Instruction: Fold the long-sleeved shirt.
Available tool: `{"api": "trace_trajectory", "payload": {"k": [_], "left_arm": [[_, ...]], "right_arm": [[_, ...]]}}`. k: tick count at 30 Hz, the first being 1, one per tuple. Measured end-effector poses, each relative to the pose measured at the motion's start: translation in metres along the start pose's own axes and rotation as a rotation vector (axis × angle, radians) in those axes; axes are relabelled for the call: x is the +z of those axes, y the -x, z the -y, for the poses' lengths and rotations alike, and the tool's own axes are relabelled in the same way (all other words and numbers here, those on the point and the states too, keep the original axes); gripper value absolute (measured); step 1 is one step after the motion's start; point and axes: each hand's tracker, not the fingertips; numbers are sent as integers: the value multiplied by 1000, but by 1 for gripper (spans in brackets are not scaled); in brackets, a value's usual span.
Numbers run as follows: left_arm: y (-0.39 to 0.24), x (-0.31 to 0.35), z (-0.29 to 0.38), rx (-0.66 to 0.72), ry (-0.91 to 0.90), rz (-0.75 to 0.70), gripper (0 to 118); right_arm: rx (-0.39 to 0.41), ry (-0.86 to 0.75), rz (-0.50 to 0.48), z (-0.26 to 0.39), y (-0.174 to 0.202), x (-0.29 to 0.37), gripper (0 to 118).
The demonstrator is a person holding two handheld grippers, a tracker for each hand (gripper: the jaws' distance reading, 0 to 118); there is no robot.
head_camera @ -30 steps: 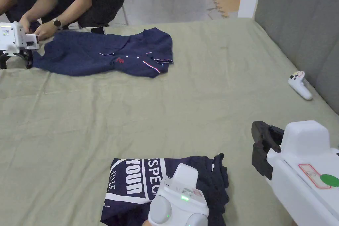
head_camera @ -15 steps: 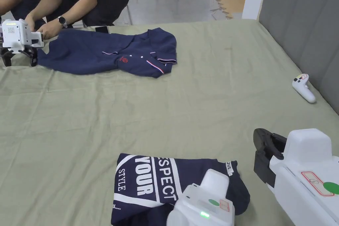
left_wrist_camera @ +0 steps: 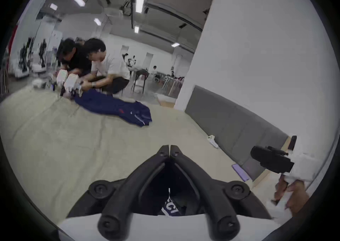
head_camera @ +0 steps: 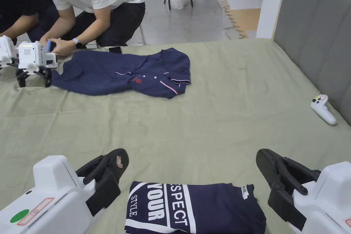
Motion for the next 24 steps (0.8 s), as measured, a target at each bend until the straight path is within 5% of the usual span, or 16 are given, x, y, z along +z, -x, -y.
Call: {"api": "trace_trajectory", "payload": {"k": [5, 8, 9, 11, 14, 16, 20, 21, 24], "left_arm": [[65, -32, 16, 169, 263, 66, 5], [81, -27, 21, 177, 273, -23, 4], [80, -20, 23, 157, 257, -27, 4], [80, -11, 28, 189, 233, -34, 3], [78, -6, 38, 216, 230, -25, 3], [79, -9, 46, 231, 251, -17, 3], [88, -16, 50, 243, 311, -25, 4], [92, -19, 49, 240, 340, -17, 13], [107, -39, 41, 218, 458, 2, 95]], "right_arm": [[-3, 74, -63, 2, 2, -6, 0], [-78, 397, -107, -4, -21, -36, 0], [-28, 546, -100, 0, -31, -53, 0], [123, 513, -62, 18, -32, -76, 0], [100, 621, -152, 63, -29, -120, 0], [161, 702, -159, 101, -20, -144, 0], [150, 727, -145, 130, -23, -158, 0], [108, 715, -137, 125, -27, -157, 0], [87, 734, -152, 119, -33, -156, 0]]}}
